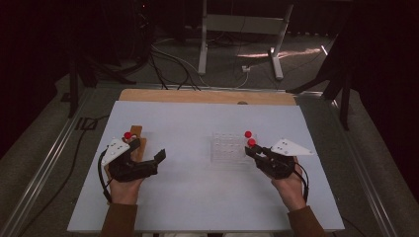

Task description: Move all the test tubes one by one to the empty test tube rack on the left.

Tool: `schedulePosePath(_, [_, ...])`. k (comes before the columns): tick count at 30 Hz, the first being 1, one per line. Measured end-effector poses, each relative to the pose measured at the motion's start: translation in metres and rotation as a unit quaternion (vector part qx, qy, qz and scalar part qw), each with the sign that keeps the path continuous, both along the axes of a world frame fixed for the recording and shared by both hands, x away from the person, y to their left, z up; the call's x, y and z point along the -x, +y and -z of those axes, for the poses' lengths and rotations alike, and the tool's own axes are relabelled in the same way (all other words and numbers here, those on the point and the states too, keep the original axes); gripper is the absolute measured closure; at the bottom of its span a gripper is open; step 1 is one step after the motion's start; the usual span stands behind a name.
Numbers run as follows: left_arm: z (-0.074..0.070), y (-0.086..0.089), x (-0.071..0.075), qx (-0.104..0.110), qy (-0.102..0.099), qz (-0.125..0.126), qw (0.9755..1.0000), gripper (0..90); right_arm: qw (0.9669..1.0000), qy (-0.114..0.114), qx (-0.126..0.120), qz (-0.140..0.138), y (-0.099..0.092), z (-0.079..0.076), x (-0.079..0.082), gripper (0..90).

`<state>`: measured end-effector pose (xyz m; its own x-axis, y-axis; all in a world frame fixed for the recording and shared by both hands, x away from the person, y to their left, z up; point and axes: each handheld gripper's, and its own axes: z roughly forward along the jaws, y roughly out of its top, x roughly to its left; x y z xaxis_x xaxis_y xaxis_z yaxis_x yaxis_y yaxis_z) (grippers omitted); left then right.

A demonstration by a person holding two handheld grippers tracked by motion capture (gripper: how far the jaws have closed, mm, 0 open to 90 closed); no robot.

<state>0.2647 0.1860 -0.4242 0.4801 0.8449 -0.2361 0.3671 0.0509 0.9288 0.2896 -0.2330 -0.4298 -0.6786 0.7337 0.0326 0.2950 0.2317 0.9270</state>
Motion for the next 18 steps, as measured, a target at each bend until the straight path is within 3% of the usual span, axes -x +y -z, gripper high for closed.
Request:
schedulePosePath(7, [-0.005, -0.009, 0.002, 0.002, -0.005, 0.014, 0.9999, 0.7, 0.9998, 0.008, 0.002, -0.016, 0.009, 0.004, 0.003, 74.3])
schedulePosePath(18, [-0.008, -0.043, 0.002, -0.009, -0.006, 0.064, 0.9979, 0.7, 0.9991, 0.017, 0.012, -0.038, 0.025, 0.011, 0.007, 74.3])
